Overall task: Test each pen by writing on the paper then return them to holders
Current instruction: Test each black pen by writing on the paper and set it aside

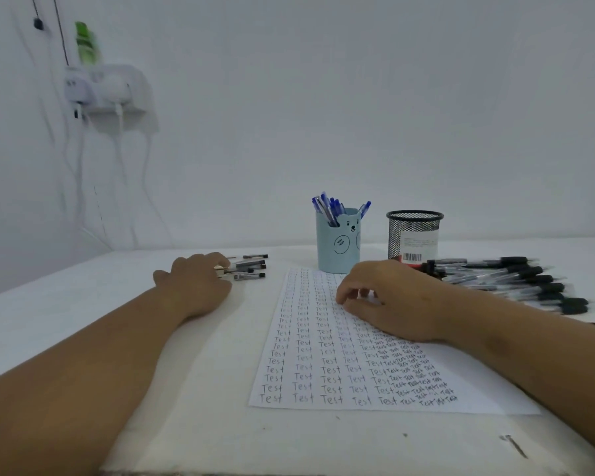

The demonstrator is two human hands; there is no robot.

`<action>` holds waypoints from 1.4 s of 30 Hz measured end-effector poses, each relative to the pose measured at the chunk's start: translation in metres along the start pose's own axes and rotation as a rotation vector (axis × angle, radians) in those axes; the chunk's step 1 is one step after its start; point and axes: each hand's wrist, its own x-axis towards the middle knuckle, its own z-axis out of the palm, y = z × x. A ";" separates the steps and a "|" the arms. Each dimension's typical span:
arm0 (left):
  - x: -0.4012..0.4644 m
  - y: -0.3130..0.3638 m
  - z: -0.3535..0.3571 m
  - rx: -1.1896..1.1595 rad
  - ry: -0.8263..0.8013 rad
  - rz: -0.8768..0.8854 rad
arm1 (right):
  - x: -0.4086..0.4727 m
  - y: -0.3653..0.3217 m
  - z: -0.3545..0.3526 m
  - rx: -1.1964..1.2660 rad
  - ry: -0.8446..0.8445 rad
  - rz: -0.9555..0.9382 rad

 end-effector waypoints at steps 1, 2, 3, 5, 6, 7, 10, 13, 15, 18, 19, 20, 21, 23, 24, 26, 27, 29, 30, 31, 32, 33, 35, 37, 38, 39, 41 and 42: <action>-0.001 0.001 0.000 0.019 0.001 -0.006 | 0.000 0.000 0.001 0.002 0.003 -0.003; -0.001 0.002 0.000 0.028 0.003 -0.008 | 0.000 0.001 0.001 0.003 0.007 -0.006; -0.001 0.003 0.001 0.030 0.013 -0.004 | 0.000 0.002 0.001 0.004 0.010 -0.007; -0.001 0.002 0.001 0.010 0.045 0.019 | 0.000 0.002 0.002 0.009 0.013 -0.010; -0.002 0.002 0.001 -0.008 0.061 0.039 | 0.000 0.002 0.002 0.012 0.013 -0.010; -0.002 0.001 0.001 -0.028 0.072 0.064 | 0.000 0.002 0.002 0.014 0.012 -0.009; -0.004 0.003 0.001 -0.033 0.079 0.148 | -0.001 0.003 0.002 0.008 0.009 -0.010; -0.007 0.011 0.003 0.006 0.062 0.238 | -0.001 0.002 0.002 0.008 0.003 -0.008; -0.008 0.015 0.006 -0.032 0.070 0.311 | 0.000 0.002 0.001 0.009 0.005 -0.005; -0.009 0.021 0.004 -0.212 0.161 0.462 | -0.001 0.002 0.002 0.007 0.006 -0.002; -0.012 0.026 0.002 -0.339 0.190 0.513 | -0.001 0.002 0.002 0.009 0.008 -0.002; -0.017 0.032 -0.002 -0.489 0.222 0.551 | -0.002 0.002 0.002 0.012 0.011 -0.005; -0.023 0.040 -0.006 -0.651 0.258 0.559 | -0.002 0.002 0.002 0.015 0.013 -0.007; -0.031 0.056 -0.012 -1.042 0.291 0.464 | -0.001 0.002 0.002 0.015 0.008 -0.005; -0.034 0.063 -0.015 -1.281 0.252 0.368 | -0.001 0.002 0.001 0.015 0.006 -0.004; -0.037 0.067 -0.023 -1.744 0.051 0.155 | -0.001 0.001 0.001 0.017 0.004 -0.003; -0.037 0.065 -0.026 -1.903 -0.041 0.077 | -0.002 0.001 0.001 0.018 0.004 -0.004; -0.036 0.058 -0.027 -2.089 -0.114 -0.011 | -0.002 0.000 0.001 0.017 0.003 -0.008; -0.035 0.054 -0.026 -2.148 -0.120 -0.040 | -0.001 0.000 0.001 0.017 0.004 -0.008; -0.035 0.052 -0.025 -2.188 -0.120 -0.065 | -0.001 0.001 0.001 0.019 0.005 -0.008; -0.035 0.051 -0.024 -2.214 -0.115 -0.081 | -0.001 0.001 0.001 0.021 0.005 -0.005; -0.035 0.051 -0.024 -2.228 -0.112 -0.087 | -0.001 0.001 0.001 0.021 0.002 -0.003; -0.038 0.055 -0.024 -2.238 -0.116 -0.071 | -0.001 0.001 0.001 0.018 -0.003 0.003; -0.041 0.058 -0.024 -2.233 -0.134 -0.047 | -0.001 0.000 0.000 0.015 -0.005 0.004; -0.042 0.059 -0.024 -2.228 -0.148 -0.042 | -0.001 0.000 0.000 0.014 0.000 0.005; -0.042 0.060 -0.023 -2.221 -0.168 -0.039 | -0.001 0.000 -0.001 0.020 0.009 0.010; -0.044 0.062 -0.023 -2.220 -0.220 -0.040 | -0.002 -0.002 -0.002 0.053 0.059 0.014; -0.044 0.064 -0.022 -2.228 -0.256 -0.030 | -0.002 -0.004 -0.003 0.072 0.098 0.007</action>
